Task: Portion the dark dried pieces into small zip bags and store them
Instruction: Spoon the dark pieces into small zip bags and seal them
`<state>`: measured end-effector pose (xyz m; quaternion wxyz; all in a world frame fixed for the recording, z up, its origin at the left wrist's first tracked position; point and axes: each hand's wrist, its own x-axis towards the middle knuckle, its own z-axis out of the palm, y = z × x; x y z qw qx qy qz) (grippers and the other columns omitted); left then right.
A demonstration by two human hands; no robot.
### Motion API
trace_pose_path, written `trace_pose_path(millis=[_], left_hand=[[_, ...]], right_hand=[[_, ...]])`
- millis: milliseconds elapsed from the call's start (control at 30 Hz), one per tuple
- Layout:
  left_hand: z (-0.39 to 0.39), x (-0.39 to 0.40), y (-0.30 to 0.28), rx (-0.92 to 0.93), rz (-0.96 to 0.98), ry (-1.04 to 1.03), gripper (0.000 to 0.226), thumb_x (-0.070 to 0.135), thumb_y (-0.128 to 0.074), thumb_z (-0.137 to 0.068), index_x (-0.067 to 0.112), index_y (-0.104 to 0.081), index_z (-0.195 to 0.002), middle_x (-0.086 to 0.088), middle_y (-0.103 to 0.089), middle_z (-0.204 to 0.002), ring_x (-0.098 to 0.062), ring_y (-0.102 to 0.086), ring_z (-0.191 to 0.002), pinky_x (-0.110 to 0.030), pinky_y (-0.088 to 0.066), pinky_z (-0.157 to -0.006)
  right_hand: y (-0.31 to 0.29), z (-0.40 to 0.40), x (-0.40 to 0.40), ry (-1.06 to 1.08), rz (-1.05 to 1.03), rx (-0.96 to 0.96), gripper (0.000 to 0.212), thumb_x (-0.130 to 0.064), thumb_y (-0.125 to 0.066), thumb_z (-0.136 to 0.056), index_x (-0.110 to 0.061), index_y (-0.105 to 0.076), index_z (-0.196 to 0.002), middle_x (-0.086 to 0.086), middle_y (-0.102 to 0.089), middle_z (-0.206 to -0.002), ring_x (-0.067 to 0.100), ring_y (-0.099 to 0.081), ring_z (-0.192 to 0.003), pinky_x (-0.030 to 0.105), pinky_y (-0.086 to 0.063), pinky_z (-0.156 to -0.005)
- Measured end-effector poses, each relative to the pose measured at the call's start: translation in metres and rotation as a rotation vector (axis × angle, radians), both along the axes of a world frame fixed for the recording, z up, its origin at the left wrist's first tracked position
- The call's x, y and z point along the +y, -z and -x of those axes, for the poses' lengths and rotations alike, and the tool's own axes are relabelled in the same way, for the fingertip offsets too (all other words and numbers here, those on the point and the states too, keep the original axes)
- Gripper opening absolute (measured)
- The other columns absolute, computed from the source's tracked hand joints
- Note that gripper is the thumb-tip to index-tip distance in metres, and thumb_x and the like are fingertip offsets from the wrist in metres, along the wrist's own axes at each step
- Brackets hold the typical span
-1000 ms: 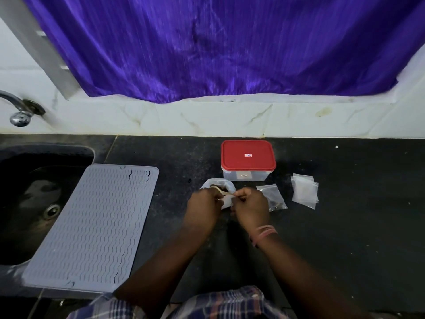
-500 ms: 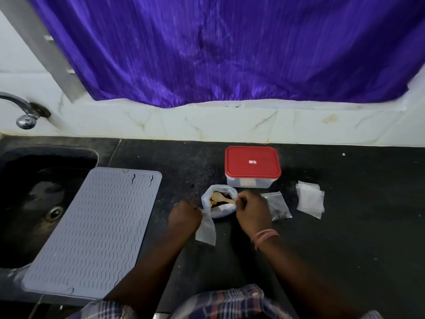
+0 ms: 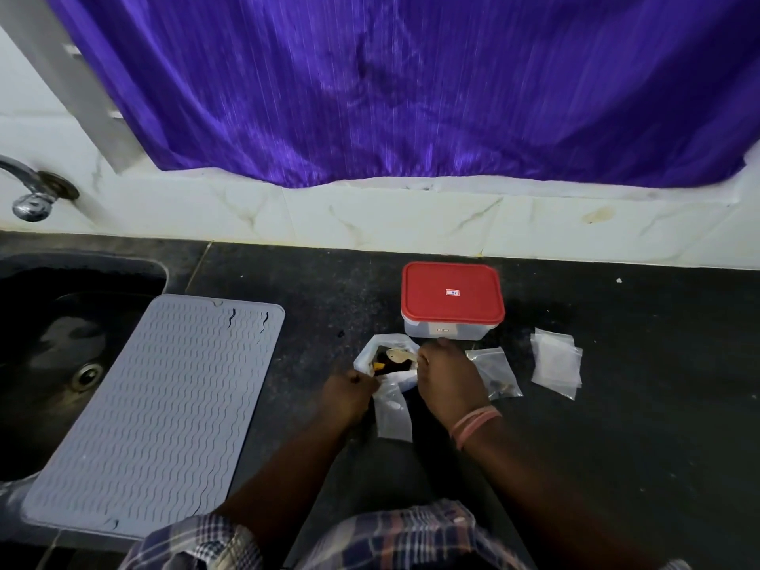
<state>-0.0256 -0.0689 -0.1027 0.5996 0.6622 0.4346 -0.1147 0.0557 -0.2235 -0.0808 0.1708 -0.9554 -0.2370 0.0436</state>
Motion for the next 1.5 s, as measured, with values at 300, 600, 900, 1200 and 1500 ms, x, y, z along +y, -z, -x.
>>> trace_pose_path(millis=[300, 600, 900, 1200, 1500], left_hand=[[-0.001, -0.003, 0.007, -0.087, 0.014, 0.030, 0.010, 0.028, -0.075, -0.089, 0.018, -0.078, -0.090, -0.009, -0.078, -0.090, -0.027, -0.075, -0.091, -0.049, -0.061, -0.089], [-0.006, -0.007, 0.010, -0.171, 0.218, -0.065, 0.026, 0.028, -0.080, -0.076, 0.005, -0.077, -0.090, -0.027, -0.075, -0.098, -0.036, -0.073, -0.091, -0.059, -0.055, -0.094], [-0.005, -0.008, 0.016, -0.259, 0.337, -0.207, 0.011, 0.013, -0.073, -0.088, 0.007, -0.069, -0.080, -0.026, -0.070, -0.097, -0.034, -0.064, -0.092, -0.059, -0.051, -0.099], [-0.008, -0.009, 0.007, -0.181, 0.202, -0.166, 0.012, 0.014, -0.070, -0.093, 0.008, -0.071, -0.083, -0.012, -0.070, -0.077, -0.019, -0.065, -0.069, -0.038, -0.056, -0.068], [-0.014, 0.015, -0.010, -0.074, -0.296, -0.061, 0.012, 0.031, -0.074, -0.090, 0.020, -0.078, -0.092, -0.004, -0.076, -0.085, -0.024, -0.074, -0.082, -0.044, -0.061, -0.084]], right_hand=[[0.007, 0.006, -0.004, -0.013, 0.075, -0.033, 0.017, -0.018, -0.055, -0.081, -0.017, -0.070, -0.089, 0.004, -0.063, -0.094, 0.023, -0.062, -0.088, 0.038, -0.055, -0.078], [0.002, 0.002, 0.005, 0.042, -0.023, 0.102, 0.020, -0.017, -0.055, -0.085, -0.013, -0.073, -0.079, 0.008, -0.070, -0.083, 0.023, -0.067, -0.080, 0.030, -0.048, -0.070], [0.016, -0.003, -0.015, 0.477, -0.431, 0.717, 0.021, -0.014, -0.062, -0.086, -0.020, -0.078, -0.074, -0.003, -0.069, -0.068, 0.010, -0.059, -0.063, 0.024, -0.045, -0.063], [0.024, 0.009, -0.009, 0.656, -0.574, 0.710, 0.022, -0.019, -0.060, -0.085, -0.029, -0.080, -0.082, -0.002, -0.077, -0.085, 0.019, -0.069, -0.083, 0.038, -0.057, -0.086], [0.009, 0.001, -0.017, 0.724, -0.665, 0.747, 0.026, -0.013, -0.061, -0.083, -0.021, -0.076, -0.063, -0.008, -0.060, -0.049, 0.018, -0.056, -0.058, 0.032, -0.043, -0.057]])
